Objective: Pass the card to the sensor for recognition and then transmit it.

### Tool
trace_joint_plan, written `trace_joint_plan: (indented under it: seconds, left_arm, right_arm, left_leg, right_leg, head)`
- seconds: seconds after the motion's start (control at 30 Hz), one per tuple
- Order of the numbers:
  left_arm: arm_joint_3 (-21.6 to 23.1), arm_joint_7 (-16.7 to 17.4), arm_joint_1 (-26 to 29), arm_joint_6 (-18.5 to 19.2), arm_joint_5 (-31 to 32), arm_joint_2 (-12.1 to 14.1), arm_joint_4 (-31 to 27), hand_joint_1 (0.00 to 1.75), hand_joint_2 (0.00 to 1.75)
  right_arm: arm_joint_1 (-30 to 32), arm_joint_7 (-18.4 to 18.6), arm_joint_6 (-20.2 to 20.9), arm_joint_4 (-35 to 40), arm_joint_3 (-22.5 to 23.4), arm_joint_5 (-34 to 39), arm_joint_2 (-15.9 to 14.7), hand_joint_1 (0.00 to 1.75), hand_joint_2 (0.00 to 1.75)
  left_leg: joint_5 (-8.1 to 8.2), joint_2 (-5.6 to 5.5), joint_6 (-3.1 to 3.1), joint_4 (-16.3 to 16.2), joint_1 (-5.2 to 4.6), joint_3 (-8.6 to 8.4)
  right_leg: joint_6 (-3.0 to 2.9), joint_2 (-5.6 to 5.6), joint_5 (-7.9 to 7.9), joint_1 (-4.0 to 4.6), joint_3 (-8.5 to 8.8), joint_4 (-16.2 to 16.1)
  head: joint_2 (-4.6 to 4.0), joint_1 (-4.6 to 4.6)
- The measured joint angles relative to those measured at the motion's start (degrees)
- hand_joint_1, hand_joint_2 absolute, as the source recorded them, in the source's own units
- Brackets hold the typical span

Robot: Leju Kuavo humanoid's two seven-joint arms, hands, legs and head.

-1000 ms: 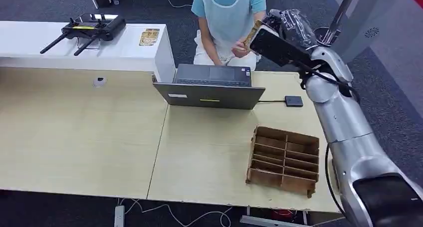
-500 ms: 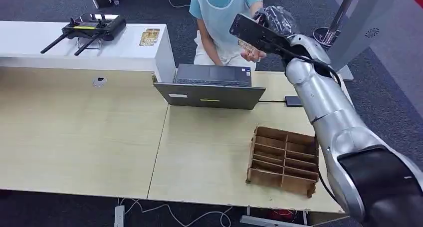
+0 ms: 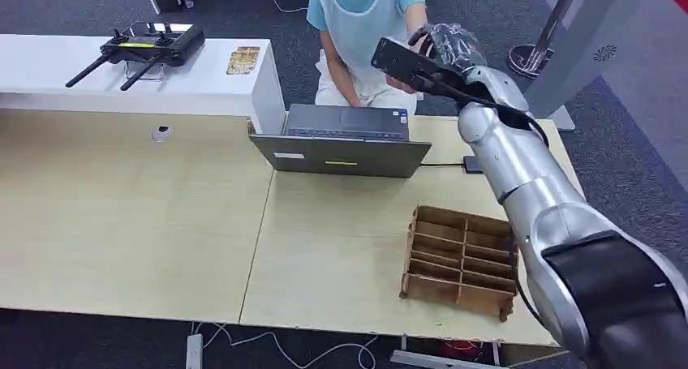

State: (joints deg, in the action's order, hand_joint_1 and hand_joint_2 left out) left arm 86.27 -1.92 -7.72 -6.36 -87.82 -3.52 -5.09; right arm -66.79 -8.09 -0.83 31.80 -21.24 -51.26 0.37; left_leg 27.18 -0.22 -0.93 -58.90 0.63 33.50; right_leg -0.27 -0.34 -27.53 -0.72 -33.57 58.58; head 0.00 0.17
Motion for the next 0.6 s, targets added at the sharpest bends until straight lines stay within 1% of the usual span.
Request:
trace_joint_plan:
  seconds: [0.3, 0.4, 0.5, 0.6]
  left_arm:
    - [0.8, -0.1, -0.1, -0.2, 0.0, 0.0, 0.0, 0.0, 0.0]
    - [1.0, 0.1, -0.1, -0.3, 0.0, 0.0, 0.0, 0.0, 0.0]
    - [1.0, 0.7, -0.1, -0.5, 0.0, 0.0, 0.0, 0.0, 0.0]
    - [1.1, 1.0, -0.1, -0.8, 0.0, -0.1, 0.0, 0.0, 0.0]
  right_arm:
    - [0.3, -0.1, -0.2, -0.1, 1.7, -1.9, 0.1, 0.0, 1.75]
    - [1.1, -0.2, -1.5, 1.4, 2.8, -2.2, 0.1, 0.0, 1.75]
    - [2.9, 0.0, -2.9, 5.1, 4.1, -3.3, 0.0, 0.0, 1.75]
    - [6.2, 2.2, -4.4, 12.1, 6.0, -5.1, 0.0, 0.0, 1.75]
  left_leg:
    - [0.0, 0.0, 0.0, 0.0, 0.0, 0.0]
    - [0.0, 0.0, 0.0, 0.0, 0.0, 0.0]
    - [0.0, 0.01, 0.0, 0.0, 0.0, -0.01]
    - [0.0, -0.02, 0.0, 0.0, 0.0, 0.01]
  right_leg:
    - [0.0, 0.01, 0.0, 0.0, 0.0, 0.0]
    - [0.0, 0.0, 0.0, 0.0, 0.0, 0.0]
    - [0.0, 0.01, 0.0, 0.0, -0.01, 0.0]
    - [0.0, -0.02, 0.0, 0.0, -0.01, 0.0]
  head:
    - [0.02, 0.0]
    - [0.0, 0.02]
    - [0.0, 0.0]
    - [0.0, 0.0]
